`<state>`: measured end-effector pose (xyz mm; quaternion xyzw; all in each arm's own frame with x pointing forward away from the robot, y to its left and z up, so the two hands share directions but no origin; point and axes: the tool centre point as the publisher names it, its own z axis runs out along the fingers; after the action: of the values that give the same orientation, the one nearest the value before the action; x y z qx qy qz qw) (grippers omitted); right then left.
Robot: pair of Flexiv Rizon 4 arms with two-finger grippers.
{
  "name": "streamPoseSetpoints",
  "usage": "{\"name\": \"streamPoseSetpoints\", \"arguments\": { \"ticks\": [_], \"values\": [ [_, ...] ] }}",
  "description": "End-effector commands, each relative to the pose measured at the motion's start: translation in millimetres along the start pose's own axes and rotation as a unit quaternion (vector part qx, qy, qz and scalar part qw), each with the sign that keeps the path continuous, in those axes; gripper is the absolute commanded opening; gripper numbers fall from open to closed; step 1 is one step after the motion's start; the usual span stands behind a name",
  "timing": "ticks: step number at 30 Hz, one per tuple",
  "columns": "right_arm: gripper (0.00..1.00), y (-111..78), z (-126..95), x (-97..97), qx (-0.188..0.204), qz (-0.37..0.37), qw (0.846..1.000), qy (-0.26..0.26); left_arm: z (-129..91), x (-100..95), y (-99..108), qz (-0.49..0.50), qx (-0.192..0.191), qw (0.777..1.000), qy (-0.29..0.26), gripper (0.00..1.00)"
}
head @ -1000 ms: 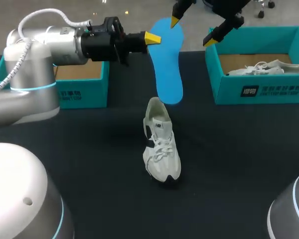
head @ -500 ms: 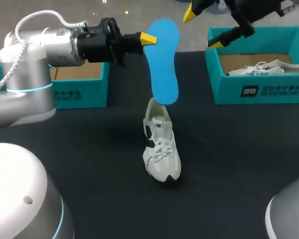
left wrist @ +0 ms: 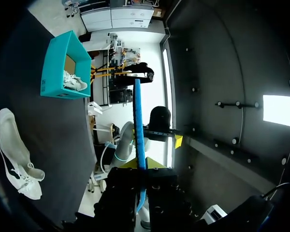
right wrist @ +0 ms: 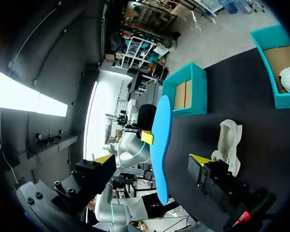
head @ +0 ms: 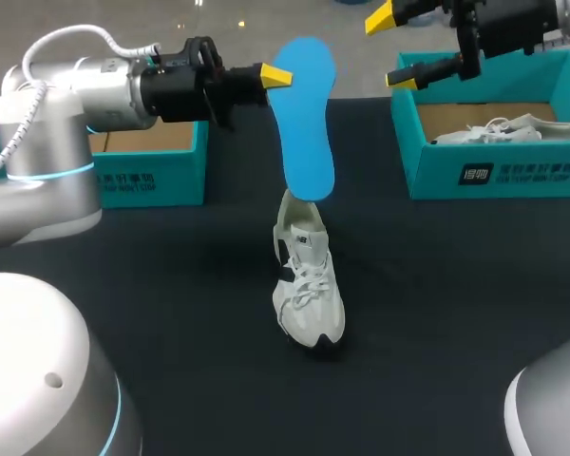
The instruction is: Take the shoe out of the shoebox, open the shoe tongue, remove and reinsert the insole, then place the shoe into the shoebox
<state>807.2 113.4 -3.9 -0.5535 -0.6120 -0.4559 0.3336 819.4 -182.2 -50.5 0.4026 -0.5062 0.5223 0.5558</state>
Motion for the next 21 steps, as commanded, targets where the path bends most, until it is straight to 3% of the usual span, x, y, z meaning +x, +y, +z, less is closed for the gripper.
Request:
{"name": "streamPoseSetpoints", "arguments": {
  "ticks": [1, 9, 21],
  "values": [
    [1.00, 0.3, 3.7, -2.9, -0.001, 0.000, 0.998, 0.055, -1.6, 1.4, 0.9, 0.000, 0.000, 1.000, -0.003, 0.00],
    [1.00, 0.3, 3.7, -2.9, -0.001, 0.000, 0.998, 0.055, -1.5, 5.2, -2.2, 0.005, -0.002, 1.000, -0.004, 0.00],
    [1.00, -11.8, 15.4, -29.2, -0.012, 0.021, 0.995, 0.100, -1.1, 9.5, -0.9, 0.013, -0.007, 1.000, -0.007, 0.00]
  ]
}}
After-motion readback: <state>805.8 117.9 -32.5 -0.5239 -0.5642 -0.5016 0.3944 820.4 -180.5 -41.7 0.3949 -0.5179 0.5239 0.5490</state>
